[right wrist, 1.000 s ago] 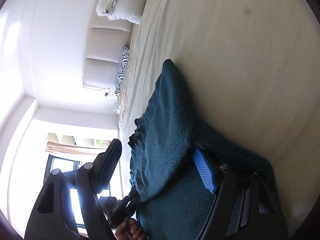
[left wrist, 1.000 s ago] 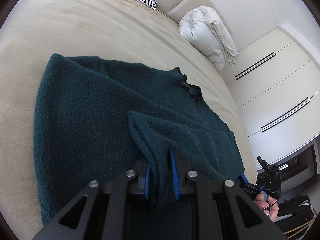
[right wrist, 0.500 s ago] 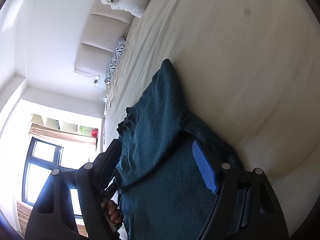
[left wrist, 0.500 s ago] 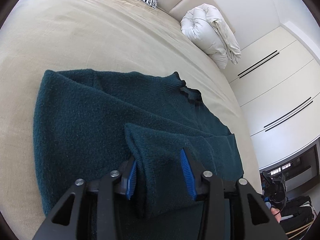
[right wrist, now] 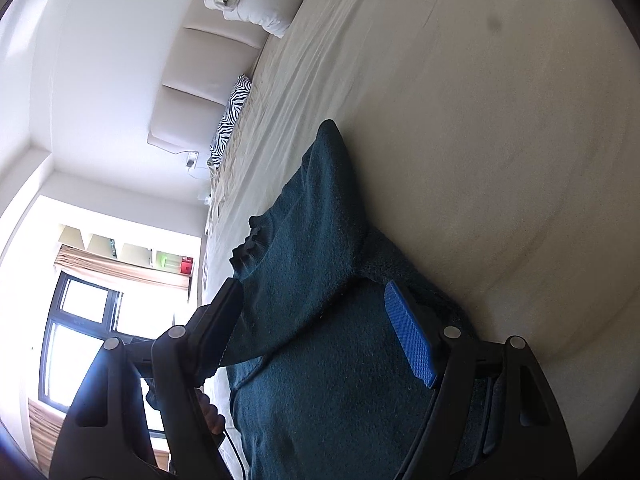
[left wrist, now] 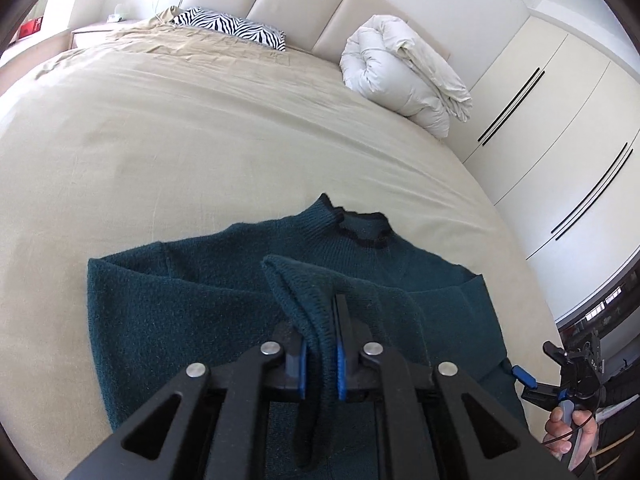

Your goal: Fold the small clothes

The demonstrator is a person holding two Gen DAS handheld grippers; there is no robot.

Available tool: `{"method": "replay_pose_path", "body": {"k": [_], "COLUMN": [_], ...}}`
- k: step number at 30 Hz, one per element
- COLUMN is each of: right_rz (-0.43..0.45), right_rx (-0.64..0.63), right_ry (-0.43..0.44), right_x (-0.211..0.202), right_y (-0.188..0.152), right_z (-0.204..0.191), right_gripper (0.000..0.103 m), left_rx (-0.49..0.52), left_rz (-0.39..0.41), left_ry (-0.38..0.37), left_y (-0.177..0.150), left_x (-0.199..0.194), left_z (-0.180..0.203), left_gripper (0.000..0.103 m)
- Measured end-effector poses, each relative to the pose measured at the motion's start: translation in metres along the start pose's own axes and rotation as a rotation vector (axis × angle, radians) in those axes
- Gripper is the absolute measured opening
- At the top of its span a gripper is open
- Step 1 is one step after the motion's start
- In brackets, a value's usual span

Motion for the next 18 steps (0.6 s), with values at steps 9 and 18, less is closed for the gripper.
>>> {"method": "replay_pose_path", "body": {"k": [9, 18], "right_rz": [0.04, 0.007], "right_rx": [-0.01, -0.087], "right_ry": [-0.002, 0.016], "right_x": [-0.008, 0.004], "right_y": [0.012, 0.047], "right_z": [-0.01, -0.054], "right_gripper": [0.073, 0.073], "left_rx": [-0.078, 0.036], "left_rz": [-0.069, -0.053], "left_ry": [-0.078, -0.007], "left_y": [-0.026, -0.032], "left_x": [0.022, 0.03], "left_z": [-0.029, -0.009], "left_gripper": [0.029, 0.056]}}
Point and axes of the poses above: each gripper's, at about its wrist camera, not at the fingertips, and x roughly the way its jaws point, z to its right, y to its top, the point moved 6 cm from there along x, roughly the way its jaws point, and after that the axes turned 14 degrees about -z, right-handed, at the moved point
